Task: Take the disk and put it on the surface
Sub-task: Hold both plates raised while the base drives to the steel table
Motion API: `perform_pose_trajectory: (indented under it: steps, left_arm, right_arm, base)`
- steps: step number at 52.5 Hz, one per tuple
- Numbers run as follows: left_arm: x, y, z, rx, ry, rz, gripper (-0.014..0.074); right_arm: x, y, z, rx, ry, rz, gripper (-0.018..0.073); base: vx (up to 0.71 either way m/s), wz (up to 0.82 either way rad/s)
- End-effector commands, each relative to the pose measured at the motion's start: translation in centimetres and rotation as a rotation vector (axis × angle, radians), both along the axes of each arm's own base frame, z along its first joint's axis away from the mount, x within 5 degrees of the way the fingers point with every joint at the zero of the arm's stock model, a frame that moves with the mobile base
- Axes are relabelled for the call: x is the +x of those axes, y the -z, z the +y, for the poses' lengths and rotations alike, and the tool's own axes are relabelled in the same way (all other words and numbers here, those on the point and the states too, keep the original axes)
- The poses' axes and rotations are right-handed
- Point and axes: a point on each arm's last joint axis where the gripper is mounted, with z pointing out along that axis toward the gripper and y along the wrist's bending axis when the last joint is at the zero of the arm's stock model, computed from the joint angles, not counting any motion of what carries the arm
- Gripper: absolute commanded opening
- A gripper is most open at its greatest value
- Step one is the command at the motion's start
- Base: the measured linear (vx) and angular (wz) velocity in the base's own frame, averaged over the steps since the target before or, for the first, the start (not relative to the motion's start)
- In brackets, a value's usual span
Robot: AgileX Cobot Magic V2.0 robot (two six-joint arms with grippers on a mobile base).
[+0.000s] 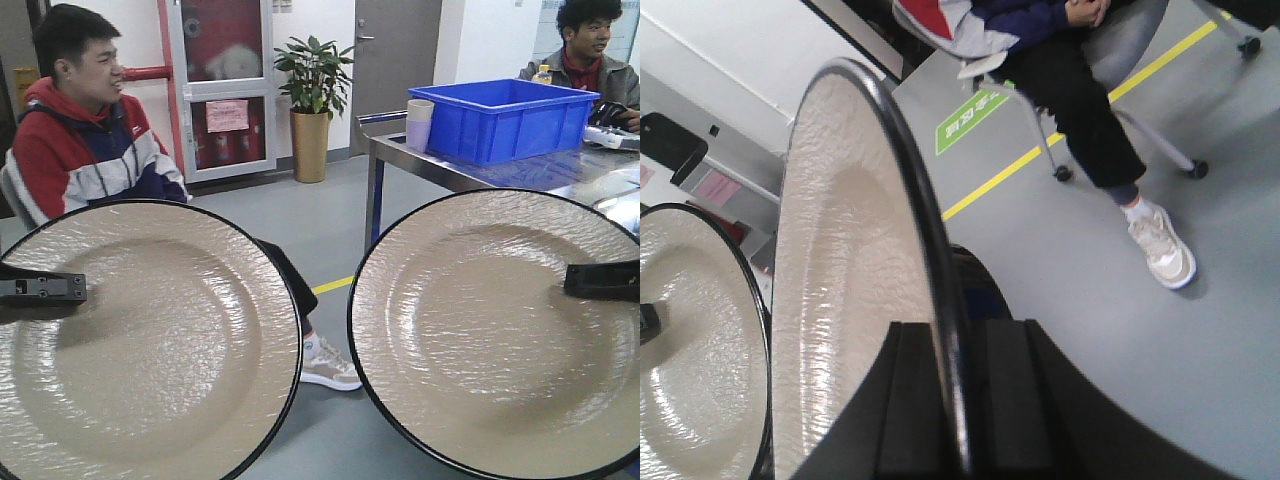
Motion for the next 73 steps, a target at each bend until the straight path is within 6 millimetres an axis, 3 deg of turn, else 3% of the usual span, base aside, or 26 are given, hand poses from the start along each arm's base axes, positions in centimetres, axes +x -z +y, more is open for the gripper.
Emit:
perform_pose_trajectory:
  steps: [1, 37, 73]
  left_arm:
    - [-0.6, -2.61, -0.37, -0.126, -0.024, -0.083, -0.0002]
    - [-0.57, -2.59, -0.36, -0.127, -0.025, -0.083, -0.0002]
    - [-0.57, -2.59, -0.36, -0.127, -0.025, -0.083, -0.0002]
  right_arm:
    - [-0.54, -2.6, 0.4, 0.105, 0.014, -0.101, -0.0009]
    - [-0.54, -2.6, 0.4, 0.105, 0.014, -0.101, -0.0009]
    - [-0.52, -2.61, 0.38, 0.105, 0.018, -0.102, -0.0009]
  base:
    - [0.55, -0.11]
    - [0.54, -0.25]
    - [0.44, -0.58]
